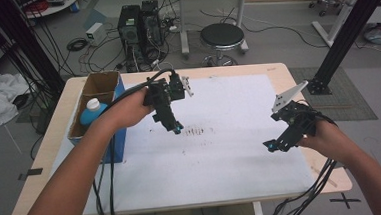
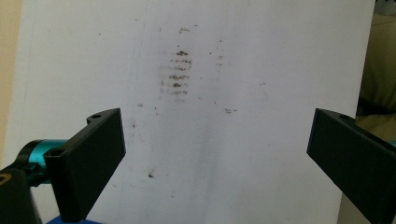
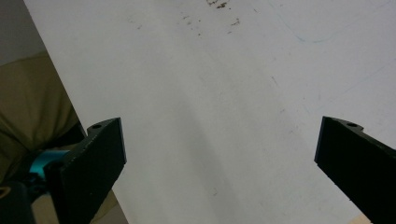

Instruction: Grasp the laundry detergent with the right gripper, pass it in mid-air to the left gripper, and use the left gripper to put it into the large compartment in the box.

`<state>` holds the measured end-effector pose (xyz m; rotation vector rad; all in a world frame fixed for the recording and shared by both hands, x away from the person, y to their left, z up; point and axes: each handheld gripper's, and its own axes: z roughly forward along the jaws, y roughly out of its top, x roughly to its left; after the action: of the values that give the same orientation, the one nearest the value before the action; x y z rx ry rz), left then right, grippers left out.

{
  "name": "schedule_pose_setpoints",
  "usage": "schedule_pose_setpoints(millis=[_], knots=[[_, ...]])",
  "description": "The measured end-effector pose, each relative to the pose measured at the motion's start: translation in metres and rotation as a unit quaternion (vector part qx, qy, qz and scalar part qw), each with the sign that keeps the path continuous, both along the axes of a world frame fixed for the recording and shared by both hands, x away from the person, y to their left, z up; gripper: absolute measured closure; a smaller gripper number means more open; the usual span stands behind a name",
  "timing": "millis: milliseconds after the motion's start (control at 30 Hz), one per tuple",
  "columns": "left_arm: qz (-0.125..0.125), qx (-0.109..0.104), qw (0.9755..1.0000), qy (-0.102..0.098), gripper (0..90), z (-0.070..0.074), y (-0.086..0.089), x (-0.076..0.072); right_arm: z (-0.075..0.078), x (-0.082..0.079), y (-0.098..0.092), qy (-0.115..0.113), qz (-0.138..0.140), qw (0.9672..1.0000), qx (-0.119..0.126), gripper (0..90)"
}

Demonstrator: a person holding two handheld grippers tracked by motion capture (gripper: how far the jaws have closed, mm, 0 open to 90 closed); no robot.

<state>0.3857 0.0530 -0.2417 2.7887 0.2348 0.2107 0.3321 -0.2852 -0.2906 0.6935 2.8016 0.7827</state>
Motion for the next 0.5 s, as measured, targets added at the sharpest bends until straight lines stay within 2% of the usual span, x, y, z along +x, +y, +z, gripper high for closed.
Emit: schedule_pose_setpoints(millis=[500], knots=[[0.005,-0.003,1.0000,-0.001,4.3,-0.0019,0.0066,0.0001,-0.0014,-0.0009,0.0002,-0.001,-0.002,1.0000,0.000,1.0]])
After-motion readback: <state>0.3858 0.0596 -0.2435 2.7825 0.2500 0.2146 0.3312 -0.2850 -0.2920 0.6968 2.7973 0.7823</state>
